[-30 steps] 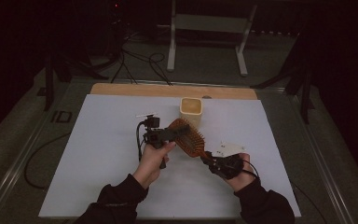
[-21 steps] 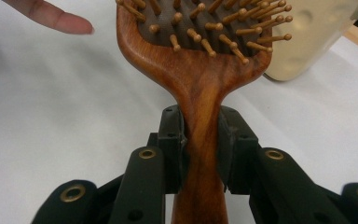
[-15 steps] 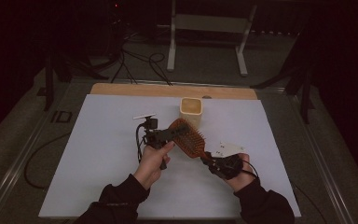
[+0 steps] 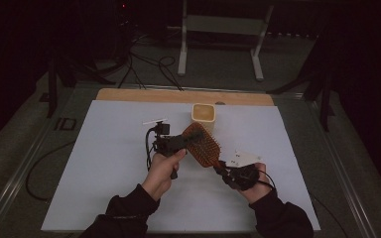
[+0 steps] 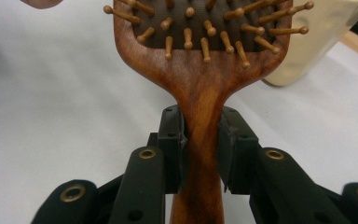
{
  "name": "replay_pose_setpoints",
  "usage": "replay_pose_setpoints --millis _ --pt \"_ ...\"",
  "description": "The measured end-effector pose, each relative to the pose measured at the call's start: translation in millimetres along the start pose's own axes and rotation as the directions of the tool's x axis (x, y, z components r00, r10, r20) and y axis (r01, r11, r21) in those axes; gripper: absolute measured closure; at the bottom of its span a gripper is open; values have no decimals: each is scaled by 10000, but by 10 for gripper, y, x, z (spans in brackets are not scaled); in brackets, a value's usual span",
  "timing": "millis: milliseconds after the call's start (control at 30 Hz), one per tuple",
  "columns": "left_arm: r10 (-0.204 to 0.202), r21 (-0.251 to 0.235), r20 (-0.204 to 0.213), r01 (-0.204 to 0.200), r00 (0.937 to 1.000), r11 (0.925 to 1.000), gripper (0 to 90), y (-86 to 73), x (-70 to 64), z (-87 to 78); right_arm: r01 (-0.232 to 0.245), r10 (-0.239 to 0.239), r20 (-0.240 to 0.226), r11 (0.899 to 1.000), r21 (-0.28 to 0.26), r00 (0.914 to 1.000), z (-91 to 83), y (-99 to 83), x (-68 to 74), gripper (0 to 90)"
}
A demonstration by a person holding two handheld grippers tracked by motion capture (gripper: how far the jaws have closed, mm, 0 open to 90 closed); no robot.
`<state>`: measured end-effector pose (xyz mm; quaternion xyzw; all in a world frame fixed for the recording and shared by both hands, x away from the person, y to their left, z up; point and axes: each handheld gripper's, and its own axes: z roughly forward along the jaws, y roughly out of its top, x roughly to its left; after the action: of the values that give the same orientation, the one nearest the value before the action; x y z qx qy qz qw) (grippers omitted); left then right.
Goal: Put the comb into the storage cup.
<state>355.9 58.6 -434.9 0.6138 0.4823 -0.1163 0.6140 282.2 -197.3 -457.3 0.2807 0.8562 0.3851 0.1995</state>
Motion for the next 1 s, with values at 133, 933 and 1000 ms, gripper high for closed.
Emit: replay_pose_setpoints --millis 133,933,1000 --pt "439 -3 115 -439 9990 9990 532 35 -68 4 -43 44 44 9998 -212 10000 -14 6 1 727" --pt "1935 183 -173 -1932 9809 9810 537 301 -383 -67 -1051 1029 -332 9917 -745 9941 -7 -59 -85 143" --pt "2098 201 -227 -2094 9775 9776 537 338 -407 -73 -1091 1050 -512 9904 -847 9931 -21 -78 -93 136"
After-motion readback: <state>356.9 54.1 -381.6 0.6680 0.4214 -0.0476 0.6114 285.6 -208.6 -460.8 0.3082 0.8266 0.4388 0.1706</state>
